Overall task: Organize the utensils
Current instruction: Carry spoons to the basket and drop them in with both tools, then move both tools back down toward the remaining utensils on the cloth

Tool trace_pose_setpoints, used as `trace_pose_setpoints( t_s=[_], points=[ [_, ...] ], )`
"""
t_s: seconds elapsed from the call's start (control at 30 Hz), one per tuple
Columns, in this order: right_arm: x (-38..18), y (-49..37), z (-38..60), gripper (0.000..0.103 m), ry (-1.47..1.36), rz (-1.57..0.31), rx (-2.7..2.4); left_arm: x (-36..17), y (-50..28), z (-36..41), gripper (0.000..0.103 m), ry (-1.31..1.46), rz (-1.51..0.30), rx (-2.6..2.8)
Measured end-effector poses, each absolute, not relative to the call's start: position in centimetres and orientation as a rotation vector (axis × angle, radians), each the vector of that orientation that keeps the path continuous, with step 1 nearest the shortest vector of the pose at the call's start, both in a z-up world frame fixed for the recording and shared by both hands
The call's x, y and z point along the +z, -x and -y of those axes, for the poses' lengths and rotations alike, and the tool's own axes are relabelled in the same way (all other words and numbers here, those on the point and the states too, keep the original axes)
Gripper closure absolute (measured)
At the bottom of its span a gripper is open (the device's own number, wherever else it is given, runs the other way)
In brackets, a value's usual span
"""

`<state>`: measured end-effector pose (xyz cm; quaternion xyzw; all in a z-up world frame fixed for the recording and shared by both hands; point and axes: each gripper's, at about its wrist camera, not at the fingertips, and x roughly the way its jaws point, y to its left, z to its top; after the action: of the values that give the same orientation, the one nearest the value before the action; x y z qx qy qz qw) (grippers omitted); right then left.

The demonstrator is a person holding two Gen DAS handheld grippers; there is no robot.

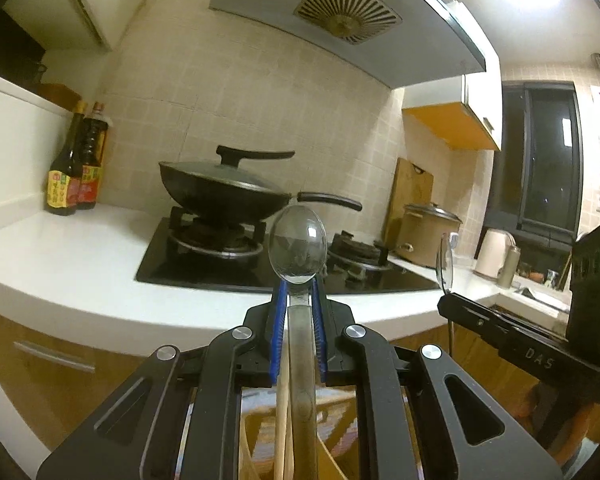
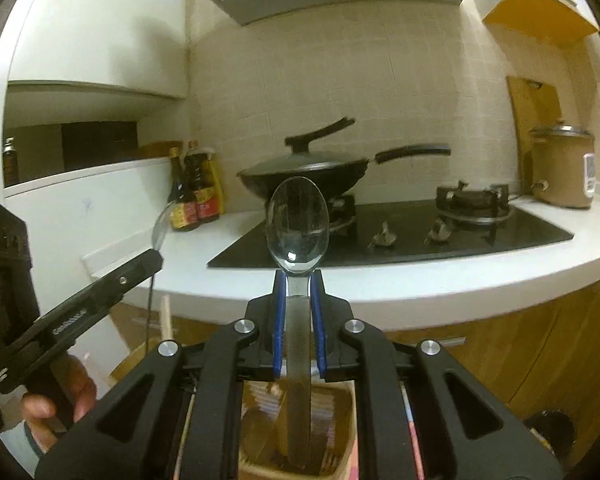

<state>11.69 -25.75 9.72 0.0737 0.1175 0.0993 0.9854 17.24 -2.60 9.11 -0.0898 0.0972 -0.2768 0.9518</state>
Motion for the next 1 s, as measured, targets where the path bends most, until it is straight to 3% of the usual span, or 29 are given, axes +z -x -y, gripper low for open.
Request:
trace_pose_setpoints(
  t_s=[0.3,0.4,0.47,0.6,1.0],
  points=[
    [9.5,-8.9,25.6,0.09,-0.136,-0.275,0.207,8.0,-16.0,0.7,0.089,0.188,-0.255,-0.559],
    [9.3,-7.1,25.9,0.078,-0.143,-0.295,0.197,8.2,-14.6,-0.1,0.069,0.185,-0.254,-0.556],
    [9.1,-5.9,25.9,0.072,-0.151,-0.313,0.194,8.5,-13.5,-0.7,0.063,0.179,-0.266,-0.569],
    [8.7,-3.1,25.4,0.071,-0.147,-0.347,0.18,9.2,-10.7,-1.8,0.054,0.158,-0.272,-0.583],
    [5.3,4.7,21.7,0.071,-0.118,-0.49,0.173,7.3,-1.3,-4.1,0.05,0.191,-0.387,-0.565]
  ],
)
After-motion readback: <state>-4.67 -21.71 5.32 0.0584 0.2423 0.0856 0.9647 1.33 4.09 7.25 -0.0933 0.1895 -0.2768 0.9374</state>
